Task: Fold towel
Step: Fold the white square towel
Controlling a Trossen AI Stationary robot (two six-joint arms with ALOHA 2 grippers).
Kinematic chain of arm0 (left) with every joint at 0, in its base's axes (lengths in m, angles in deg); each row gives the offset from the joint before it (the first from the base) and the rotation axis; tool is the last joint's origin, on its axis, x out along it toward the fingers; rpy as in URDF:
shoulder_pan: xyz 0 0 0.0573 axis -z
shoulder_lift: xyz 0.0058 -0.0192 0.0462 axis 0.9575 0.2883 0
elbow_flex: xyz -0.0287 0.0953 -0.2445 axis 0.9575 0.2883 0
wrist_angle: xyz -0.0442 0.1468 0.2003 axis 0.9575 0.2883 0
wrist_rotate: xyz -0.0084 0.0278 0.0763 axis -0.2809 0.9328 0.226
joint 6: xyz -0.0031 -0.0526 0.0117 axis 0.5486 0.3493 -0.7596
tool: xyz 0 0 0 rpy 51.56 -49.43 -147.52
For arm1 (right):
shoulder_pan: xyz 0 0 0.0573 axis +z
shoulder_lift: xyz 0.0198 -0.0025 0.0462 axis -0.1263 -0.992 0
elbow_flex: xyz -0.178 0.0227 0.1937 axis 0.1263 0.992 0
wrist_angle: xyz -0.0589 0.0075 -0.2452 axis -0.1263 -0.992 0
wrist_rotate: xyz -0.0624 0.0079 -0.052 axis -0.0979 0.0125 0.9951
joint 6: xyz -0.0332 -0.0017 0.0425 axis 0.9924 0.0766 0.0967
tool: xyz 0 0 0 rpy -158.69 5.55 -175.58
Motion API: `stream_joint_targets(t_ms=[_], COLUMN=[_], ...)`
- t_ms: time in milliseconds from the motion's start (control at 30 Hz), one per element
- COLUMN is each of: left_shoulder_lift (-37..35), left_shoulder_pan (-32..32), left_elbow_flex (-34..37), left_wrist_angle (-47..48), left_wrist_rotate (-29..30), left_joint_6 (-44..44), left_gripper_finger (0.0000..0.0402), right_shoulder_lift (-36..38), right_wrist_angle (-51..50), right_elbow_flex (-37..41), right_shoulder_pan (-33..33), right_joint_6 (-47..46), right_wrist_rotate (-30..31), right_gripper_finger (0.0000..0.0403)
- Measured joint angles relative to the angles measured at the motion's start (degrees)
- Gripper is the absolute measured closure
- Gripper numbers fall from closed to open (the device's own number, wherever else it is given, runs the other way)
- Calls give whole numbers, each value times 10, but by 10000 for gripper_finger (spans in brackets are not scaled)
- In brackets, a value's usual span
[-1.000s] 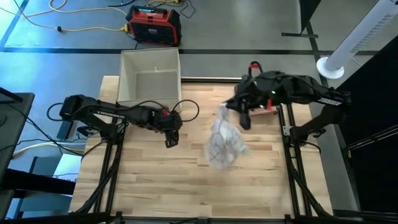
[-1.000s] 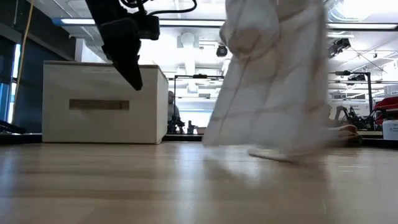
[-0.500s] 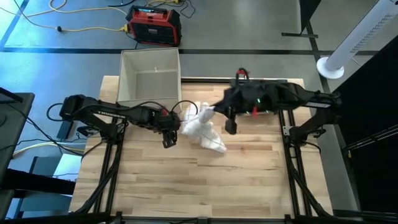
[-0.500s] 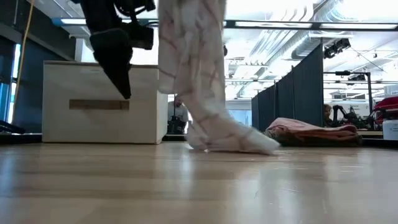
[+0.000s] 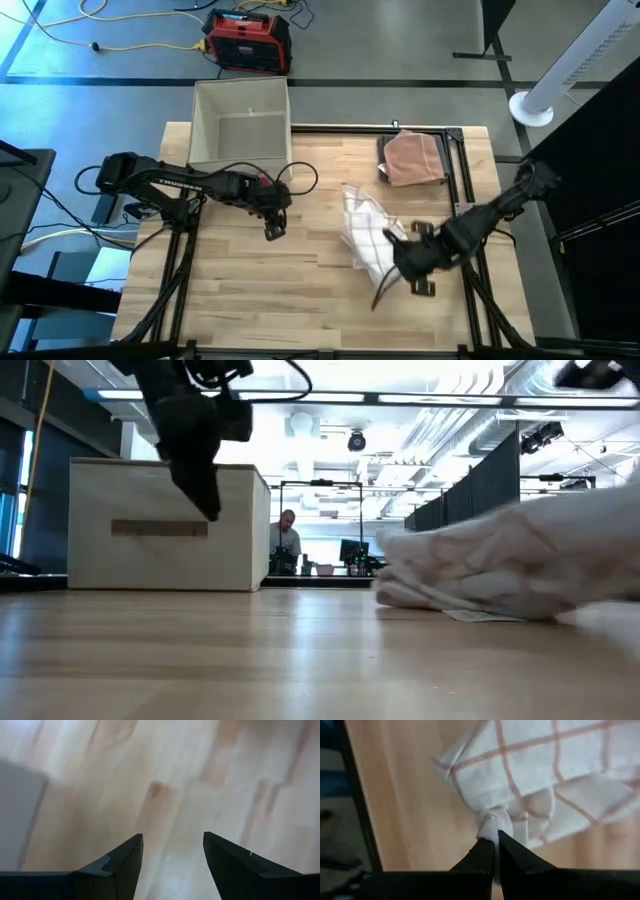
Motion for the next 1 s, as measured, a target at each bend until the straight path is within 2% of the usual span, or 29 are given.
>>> stream_joint_targets(t_ms=[133,467,500,600,733,833,1000], left_shoulder_lift=[15,116,129,173,257,326,413], left_shoulder_pan=[0,-1,1,5,-20,-33,-38], left_elbow_flex=[-3,-28,-41,-106,-200,-255,-351], left_wrist_angle=[-114,-499,-516,-498,-423,-412,-357], left_wrist_rotate=[-39,-122,-123,-125,-121,-119,-175], left_joint_6=[23,108,65,-79,-83,-124,-194], left_gripper_finger=[201,192,190,188,188,188,188], right_shoulder_lift=[2,5,5,5,5,5,5], right_wrist_angle=[73,105,110,132,162,184,194], right_elbow_flex=[47,56,56,56,56,56,56], right_shoulder_pan=[25,5,5,11,24,36,51], right_joint_6=[-35,-37,-36,-23,-27,-45,-79], right_wrist_rotate=[4,85,86,89,100,126,134], right_gripper_finger=[403,403,403,403,403,403,403])
